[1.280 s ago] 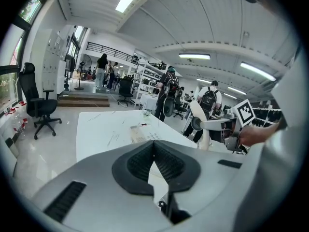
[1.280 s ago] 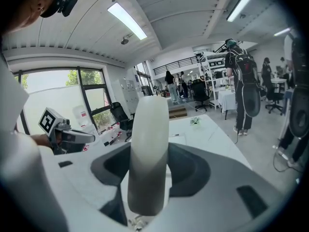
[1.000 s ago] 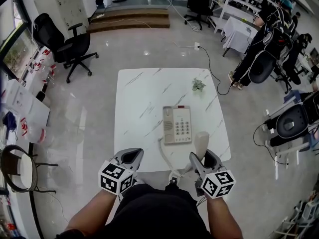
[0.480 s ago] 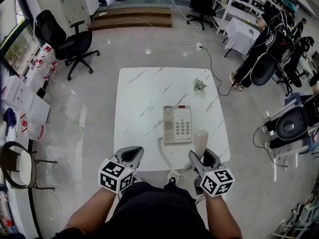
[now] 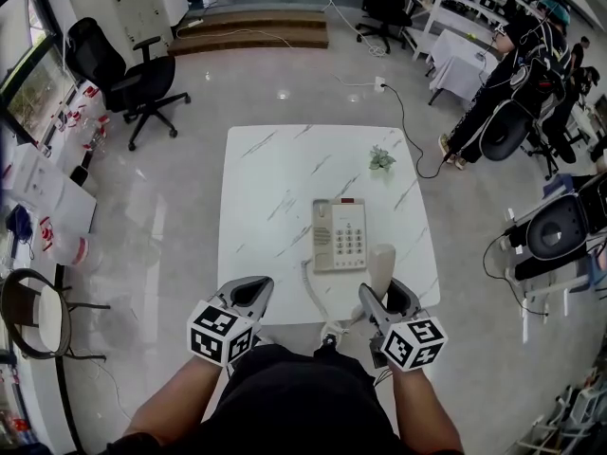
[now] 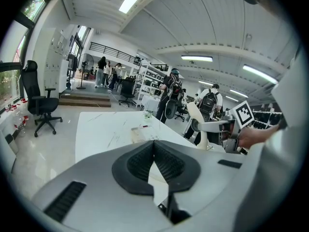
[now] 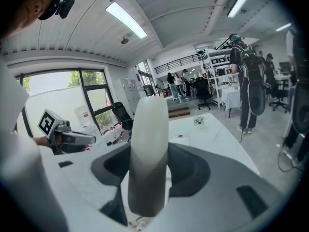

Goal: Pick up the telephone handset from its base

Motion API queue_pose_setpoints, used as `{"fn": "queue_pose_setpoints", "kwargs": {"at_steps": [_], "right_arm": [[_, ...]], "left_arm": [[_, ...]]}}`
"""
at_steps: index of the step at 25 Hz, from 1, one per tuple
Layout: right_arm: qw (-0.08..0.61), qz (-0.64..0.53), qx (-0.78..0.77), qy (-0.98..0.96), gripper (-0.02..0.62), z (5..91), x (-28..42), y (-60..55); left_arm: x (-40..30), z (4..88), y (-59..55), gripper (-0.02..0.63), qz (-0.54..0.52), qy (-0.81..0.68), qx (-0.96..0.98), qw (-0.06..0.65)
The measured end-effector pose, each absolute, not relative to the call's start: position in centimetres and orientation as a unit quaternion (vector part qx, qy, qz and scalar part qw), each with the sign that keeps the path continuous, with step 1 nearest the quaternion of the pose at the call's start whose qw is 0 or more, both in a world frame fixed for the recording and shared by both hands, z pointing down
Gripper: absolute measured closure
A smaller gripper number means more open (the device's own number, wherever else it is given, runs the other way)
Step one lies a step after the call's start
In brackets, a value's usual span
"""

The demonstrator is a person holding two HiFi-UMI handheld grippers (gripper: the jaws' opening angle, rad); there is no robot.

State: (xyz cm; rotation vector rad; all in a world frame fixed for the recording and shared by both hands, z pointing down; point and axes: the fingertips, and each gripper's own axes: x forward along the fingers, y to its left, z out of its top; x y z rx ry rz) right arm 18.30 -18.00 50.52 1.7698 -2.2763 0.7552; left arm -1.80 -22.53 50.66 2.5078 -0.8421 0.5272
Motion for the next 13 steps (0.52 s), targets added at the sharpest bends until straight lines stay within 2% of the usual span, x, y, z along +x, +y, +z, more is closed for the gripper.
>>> {"fn": "queue_pose_setpoints", "kwargs": {"at_steps": [13], "right_arm": [[0.092,0.258,0.587,-0.762,0.373,51.09,17.83,-18.34]], "left_arm": [[-2.09,50.96,-22.74,0.604,0.192,-0.305,0.905,0.225]]}}
